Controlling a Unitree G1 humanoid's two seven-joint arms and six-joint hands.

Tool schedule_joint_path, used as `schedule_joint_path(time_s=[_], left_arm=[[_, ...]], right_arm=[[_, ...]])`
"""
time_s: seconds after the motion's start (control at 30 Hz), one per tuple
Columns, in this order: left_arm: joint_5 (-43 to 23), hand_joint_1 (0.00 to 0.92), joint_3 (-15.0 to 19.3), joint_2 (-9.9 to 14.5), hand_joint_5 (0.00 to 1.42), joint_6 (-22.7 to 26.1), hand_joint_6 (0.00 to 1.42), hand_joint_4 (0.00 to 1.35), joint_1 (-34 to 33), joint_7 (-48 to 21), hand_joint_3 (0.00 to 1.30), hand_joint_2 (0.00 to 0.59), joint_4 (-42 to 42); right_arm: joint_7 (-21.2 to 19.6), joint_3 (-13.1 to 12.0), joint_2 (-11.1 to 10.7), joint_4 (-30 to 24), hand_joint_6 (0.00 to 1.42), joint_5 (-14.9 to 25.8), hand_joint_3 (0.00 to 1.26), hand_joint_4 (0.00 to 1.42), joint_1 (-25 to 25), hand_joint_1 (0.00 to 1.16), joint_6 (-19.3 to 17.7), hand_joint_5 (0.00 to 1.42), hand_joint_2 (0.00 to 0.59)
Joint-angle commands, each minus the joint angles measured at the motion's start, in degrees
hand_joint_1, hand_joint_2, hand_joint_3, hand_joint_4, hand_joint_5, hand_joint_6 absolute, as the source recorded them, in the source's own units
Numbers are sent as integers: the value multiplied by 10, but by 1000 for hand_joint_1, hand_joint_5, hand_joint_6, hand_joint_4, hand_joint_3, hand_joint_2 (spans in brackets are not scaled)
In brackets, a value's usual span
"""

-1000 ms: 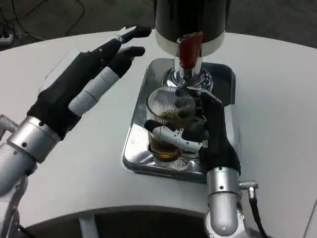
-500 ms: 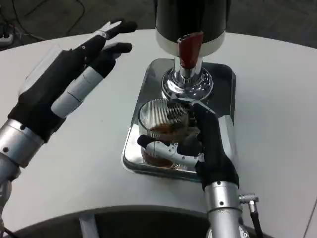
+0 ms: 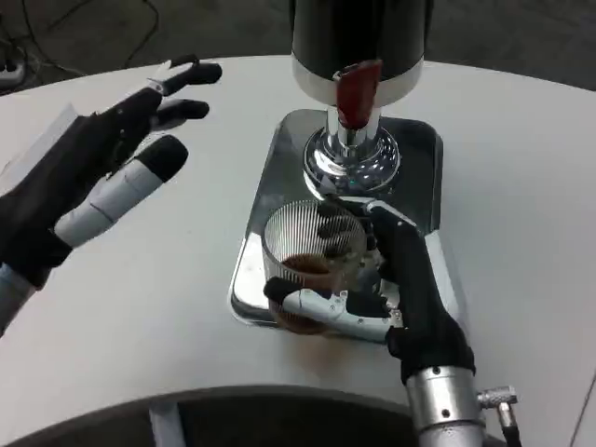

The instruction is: Grasp the cup under the faucet to collect the drink, then remove the cup.

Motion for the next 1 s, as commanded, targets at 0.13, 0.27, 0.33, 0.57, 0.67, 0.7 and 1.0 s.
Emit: schedule_joint_path(time_s=[0.13, 0.27, 0.33, 0.57, 0.67, 0.7, 1.0], left_arm=[[12, 0, 19, 26, 203, -55, 141, 57, 67, -14, 205, 89, -8], [14, 0, 27, 37, 207, -77, 153, 68, 89, -16, 209, 94, -9], [20, 0, 30, 45, 213, -93, 156, 78, 97, -18, 215, 94, -7], [56, 0, 32, 71, 228, -161, 158, 92, 124, -19, 224, 100, -1], [72, 0, 32, 74, 230, -186, 159, 96, 129, -14, 225, 100, -1], [79, 0, 34, 75, 228, -199, 159, 97, 132, -10, 225, 100, -2], [131, 0, 62, 87, 182, -301, 118, 75, 156, 11, 225, 102, -11]], right_arm=[[35, -6, -12, -87, 1110, 2, 758, 834, 27, 960, 5, 1042, 74], [46, -11, -18, -114, 1111, 3, 758, 834, 39, 961, 11, 1050, 75], [51, -14, -20, -126, 1111, 3, 759, 834, 44, 960, 13, 1053, 74], [72, -31, -30, -175, 1129, 6, 770, 845, 59, 955, 22, 1055, 73], [81, -35, -33, -190, 1130, 10, 773, 845, 64, 954, 26, 1055, 73], [87, -36, -35, -199, 1131, 12, 775, 845, 69, 954, 27, 1055, 73], [140, -44, -53, -277, 1134, 41, 779, 845, 115, 953, 43, 1055, 73]])
